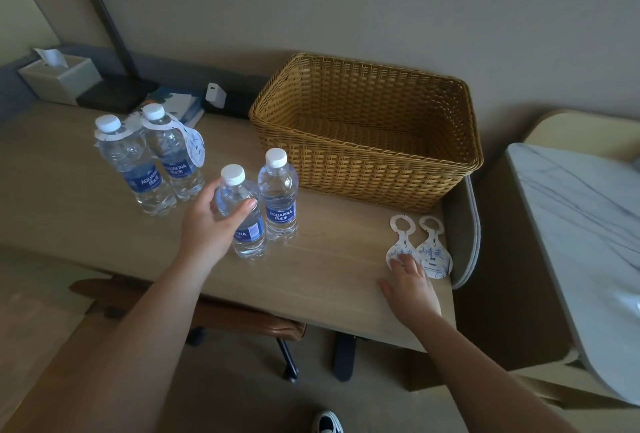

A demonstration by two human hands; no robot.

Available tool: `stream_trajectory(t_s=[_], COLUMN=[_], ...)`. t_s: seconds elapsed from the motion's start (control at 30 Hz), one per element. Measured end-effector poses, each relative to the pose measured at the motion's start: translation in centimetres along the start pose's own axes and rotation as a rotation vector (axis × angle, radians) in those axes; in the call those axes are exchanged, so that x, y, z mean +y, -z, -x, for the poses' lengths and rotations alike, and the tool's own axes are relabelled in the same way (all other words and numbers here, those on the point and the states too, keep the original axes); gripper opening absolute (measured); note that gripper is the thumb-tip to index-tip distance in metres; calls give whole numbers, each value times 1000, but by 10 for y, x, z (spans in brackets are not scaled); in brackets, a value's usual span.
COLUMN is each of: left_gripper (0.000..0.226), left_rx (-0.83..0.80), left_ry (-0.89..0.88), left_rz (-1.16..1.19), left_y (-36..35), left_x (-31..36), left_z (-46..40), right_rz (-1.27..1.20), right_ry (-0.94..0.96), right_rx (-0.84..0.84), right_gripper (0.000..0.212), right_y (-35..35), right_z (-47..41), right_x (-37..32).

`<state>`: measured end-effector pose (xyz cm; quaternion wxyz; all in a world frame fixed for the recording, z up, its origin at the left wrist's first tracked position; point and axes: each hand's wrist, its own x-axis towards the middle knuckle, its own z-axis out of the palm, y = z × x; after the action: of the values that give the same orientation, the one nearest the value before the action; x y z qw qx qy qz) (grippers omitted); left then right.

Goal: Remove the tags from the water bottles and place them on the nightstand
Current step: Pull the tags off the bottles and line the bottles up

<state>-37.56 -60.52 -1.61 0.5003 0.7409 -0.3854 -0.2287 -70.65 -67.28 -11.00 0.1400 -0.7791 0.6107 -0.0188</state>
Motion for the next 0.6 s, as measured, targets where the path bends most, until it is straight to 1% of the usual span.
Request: stream_trajectory(t_s=[0.17, 0.3, 0.47, 0.6], left_gripper=[63, 53, 59, 58], left_rx=[6, 15, 32, 47], left_ry=[-10, -6, 4, 9], left_rz=[5, 18, 3, 11], left_y=[-1, -1, -2, -3], left_x=[0, 0, -1, 0], left_z=[1, 2, 1, 3], right_rz=[18, 14, -7, -23], right_ry=[-53, -98, -115, -95], right_rx=[-5, -8, 7, 37], right_gripper=[59, 58, 58, 61], right_y=[7, 10, 10, 13], right_z=[-2, -2, -1, -1], right_x=[11, 19, 22, 14])
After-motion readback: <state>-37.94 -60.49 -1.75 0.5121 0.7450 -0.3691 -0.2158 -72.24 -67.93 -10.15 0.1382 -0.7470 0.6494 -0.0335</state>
